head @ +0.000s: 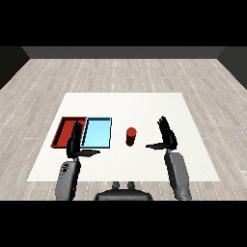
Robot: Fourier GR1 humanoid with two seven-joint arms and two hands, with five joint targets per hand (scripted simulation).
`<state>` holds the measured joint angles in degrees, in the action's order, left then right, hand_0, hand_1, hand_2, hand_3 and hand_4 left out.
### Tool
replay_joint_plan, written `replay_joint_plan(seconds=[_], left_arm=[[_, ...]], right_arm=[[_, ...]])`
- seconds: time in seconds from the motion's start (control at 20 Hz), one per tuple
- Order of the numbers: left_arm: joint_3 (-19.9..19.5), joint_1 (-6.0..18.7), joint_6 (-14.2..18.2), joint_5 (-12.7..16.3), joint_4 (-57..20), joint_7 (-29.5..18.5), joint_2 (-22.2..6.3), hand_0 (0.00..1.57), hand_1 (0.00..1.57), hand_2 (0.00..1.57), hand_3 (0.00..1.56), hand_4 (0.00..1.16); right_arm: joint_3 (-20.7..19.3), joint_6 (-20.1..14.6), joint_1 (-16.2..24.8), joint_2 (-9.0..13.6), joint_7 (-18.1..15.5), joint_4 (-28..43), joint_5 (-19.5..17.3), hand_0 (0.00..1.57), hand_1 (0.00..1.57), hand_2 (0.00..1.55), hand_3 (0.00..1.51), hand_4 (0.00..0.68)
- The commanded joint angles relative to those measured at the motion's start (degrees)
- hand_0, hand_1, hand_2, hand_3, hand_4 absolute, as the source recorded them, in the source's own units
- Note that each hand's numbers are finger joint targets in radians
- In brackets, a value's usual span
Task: Pick the red can and put it in the red box
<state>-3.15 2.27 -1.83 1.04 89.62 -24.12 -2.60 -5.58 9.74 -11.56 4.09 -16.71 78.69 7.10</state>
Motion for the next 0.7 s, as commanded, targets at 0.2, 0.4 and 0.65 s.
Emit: replay_joint_plan(seconds=[0.2,0.4,0.65], left_arm=[[-1.1,1.6,-0.7,2.1,-1.0,0.9,-0.2,0.0,0.0,0.0,0.0,0.0],[2.2,-1.9,2.4,-1.1,5.2,3.1,1.6,0.0,0.0,0.0,0.0,0.0],[-0.8,-2.6,-0.4,1.5,3.5,0.8,-0.7,0.0,0.0,0.0,0.0,0.0]], right_arm=[[3.2,-3.4,-3.8,-4.0,-3.4,-7.9,-0.6,0.0,0.0,0.0,0.0,0.0],[2.5,-0.8,-2.9,-4.0,-4.3,-9.9,0.9,0.0,0.0,0.0,0.0,0.0],[1.7,-2.3,-9.2,-2.9,-8.2,-19.3,0.7,0.0,0.0,0.0,0.0,0.0]])
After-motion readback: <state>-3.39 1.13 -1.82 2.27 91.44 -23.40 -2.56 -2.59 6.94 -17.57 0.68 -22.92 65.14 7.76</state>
